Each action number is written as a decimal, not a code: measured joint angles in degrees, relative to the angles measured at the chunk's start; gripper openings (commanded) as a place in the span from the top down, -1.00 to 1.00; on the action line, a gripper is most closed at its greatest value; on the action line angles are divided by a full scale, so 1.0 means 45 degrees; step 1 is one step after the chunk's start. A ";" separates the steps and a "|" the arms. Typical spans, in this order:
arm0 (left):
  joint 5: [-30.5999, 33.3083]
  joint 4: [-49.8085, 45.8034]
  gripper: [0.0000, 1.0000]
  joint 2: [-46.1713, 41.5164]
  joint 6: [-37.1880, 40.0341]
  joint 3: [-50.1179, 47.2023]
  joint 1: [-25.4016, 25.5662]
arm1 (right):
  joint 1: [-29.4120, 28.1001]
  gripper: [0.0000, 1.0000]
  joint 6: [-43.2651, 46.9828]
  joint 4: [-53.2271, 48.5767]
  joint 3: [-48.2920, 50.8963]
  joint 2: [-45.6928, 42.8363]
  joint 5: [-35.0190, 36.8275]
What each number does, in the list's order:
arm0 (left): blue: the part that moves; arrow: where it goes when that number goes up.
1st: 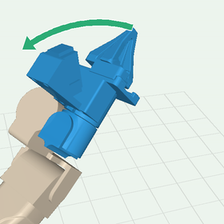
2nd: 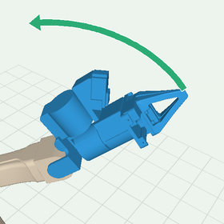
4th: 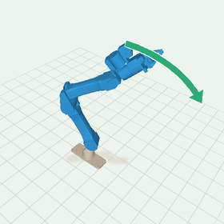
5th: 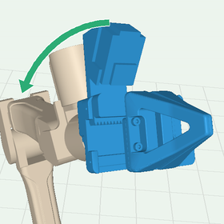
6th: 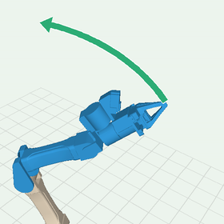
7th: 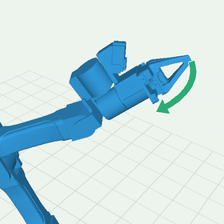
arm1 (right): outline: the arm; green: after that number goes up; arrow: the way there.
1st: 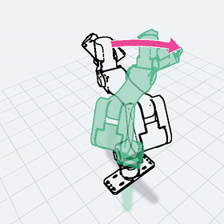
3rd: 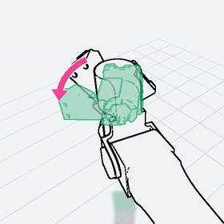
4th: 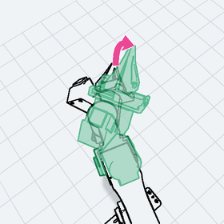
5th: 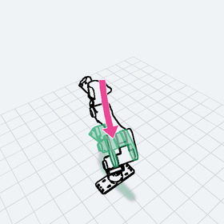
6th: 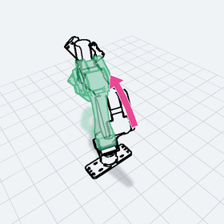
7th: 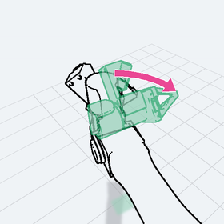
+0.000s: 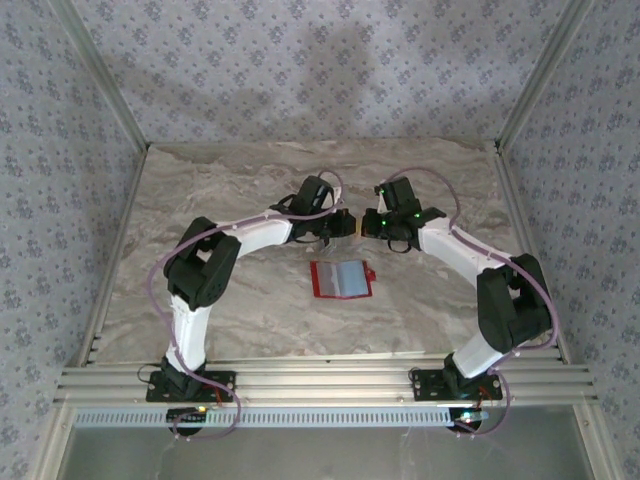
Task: Put the credit cards into the card holder
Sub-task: Pick up the credit card from the storage box.
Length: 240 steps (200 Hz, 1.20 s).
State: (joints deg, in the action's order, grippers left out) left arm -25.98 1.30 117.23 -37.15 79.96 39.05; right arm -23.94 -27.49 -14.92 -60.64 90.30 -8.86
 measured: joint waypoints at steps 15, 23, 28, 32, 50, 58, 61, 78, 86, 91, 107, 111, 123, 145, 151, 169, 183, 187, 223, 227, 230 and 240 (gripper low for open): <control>0.0000 -0.0015 0.81 0.0112 0.0005 0.0068 0.0019 | 0.0019 1.00 -0.0029 0.0005 0.0000 0.0000 -0.0029; 0.0005 -0.0049 0.81 0.0214 0.0005 0.0146 0.0029 | 0.0024 1.00 -0.0029 0.0005 0.0000 0.0000 -0.0044; 0.0010 -0.0063 0.81 0.0277 0.0010 0.0199 0.0049 | 0.0039 1.00 -0.0029 0.0005 0.0000 0.0000 -0.0053; 0.0015 -0.0058 0.81 0.0330 0.0010 0.0223 0.0049 | 0.0044 1.00 -0.0029 0.0010 0.0000 0.0000 -0.0073; 0.0058 -0.0087 0.81 0.0505 0.0015 0.0248 0.0053 | 0.0078 1.00 -0.0029 0.0005 0.0000 0.0000 -0.0126; 0.0053 -0.0073 0.81 0.0549 0.0015 0.0277 0.0049 | 0.0087 1.00 -0.0029 0.0005 0.0000 0.0000 -0.0146; 0.0058 -0.0073 0.81 0.0549 0.0015 0.0291 0.0049 | 0.0097 1.00 -0.0029 0.0005 0.0000 0.0000 -0.0146; 0.0063 -0.0083 0.81 0.0573 0.0019 0.0335 0.0058 | 0.0126 1.00 -0.0029 0.0010 0.0000 0.0000 -0.0209; 0.0068 -0.0097 0.81 0.0578 0.0019 0.0340 0.0058 | 0.0126 1.00 -0.0029 0.0015 0.0000 0.0005 -0.0238; 0.0073 -0.0097 0.81 0.0578 0.0024 0.0340 0.0063 | 0.0126 1.00 -0.0029 0.0015 0.0000 0.0005 -0.0238; 0.0097 -0.0117 0.81 0.0622 0.0053 0.0389 0.0068 | 0.0126 1.00 -0.0029 0.0024 0.0000 0.0005 -0.0238; 0.0097 -0.0117 0.81 0.0641 0.0053 0.0413 0.0068 | 0.0126 1.00 -0.0029 0.0034 0.0000 0.0005 -0.0238; 0.0107 -0.0155 0.81 0.0651 0.0058 0.0447 0.0068 | 0.0141 1.00 -0.0029 0.0034 0.0000 0.0005 -0.0238; 0.0126 -0.0253 0.81 0.0670 0.0063 0.0515 0.0068 | 0.0141 1.00 -0.0029 0.0034 0.0005 0.0000 -0.0233; 0.0151 -0.0287 0.81 0.0685 0.0063 0.0544 0.0073 | 0.0141 1.00 -0.0029 0.0034 0.0005 0.0000 -0.0228; 0.0155 -0.0291 0.81 0.0695 0.0063 0.0554 0.0073 | 0.0141 1.00 -0.0034 0.0039 0.0039 -0.0029 -0.0219; 0.0155 -0.0291 0.81 0.0695 0.0063 0.0559 0.0073 | 0.0136 1.00 -0.0034 0.0034 0.0141 -0.0151 -0.0189; 0.0155 -0.0291 0.81 0.0695 0.0063 0.0559 0.0073 | 0.0136 1.00 -0.0034 0.0034 0.0170 -0.0185 -0.0185; 0.0151 -0.0291 0.81 0.0695 0.0063 0.0554 0.0063 | 0.0136 1.00 -0.0044 0.0029 0.0219 -0.0559 -0.0083; 0.0151 -0.0291 0.81 0.0695 0.0063 0.0554 0.0063 | 0.0136 1.00 -0.0044 0.0024 0.0223 -0.0583 -0.0083; 0.0151 -0.0291 0.81 0.0695 0.0063 0.0554 0.0063 | 0.0136 1.00 -0.0058 0.0024 0.0233 -0.0627 -0.0078; 0.0151 -0.0287 0.81 0.0695 0.0063 0.0554 0.0053 | 0.0136 1.00 -0.0083 0.0015 0.0238 -0.0714 -0.0078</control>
State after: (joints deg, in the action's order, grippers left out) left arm -25.30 0.01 120.36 -36.86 82.46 39.29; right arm -23.33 -27.86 -14.85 -59.57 87.09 -9.21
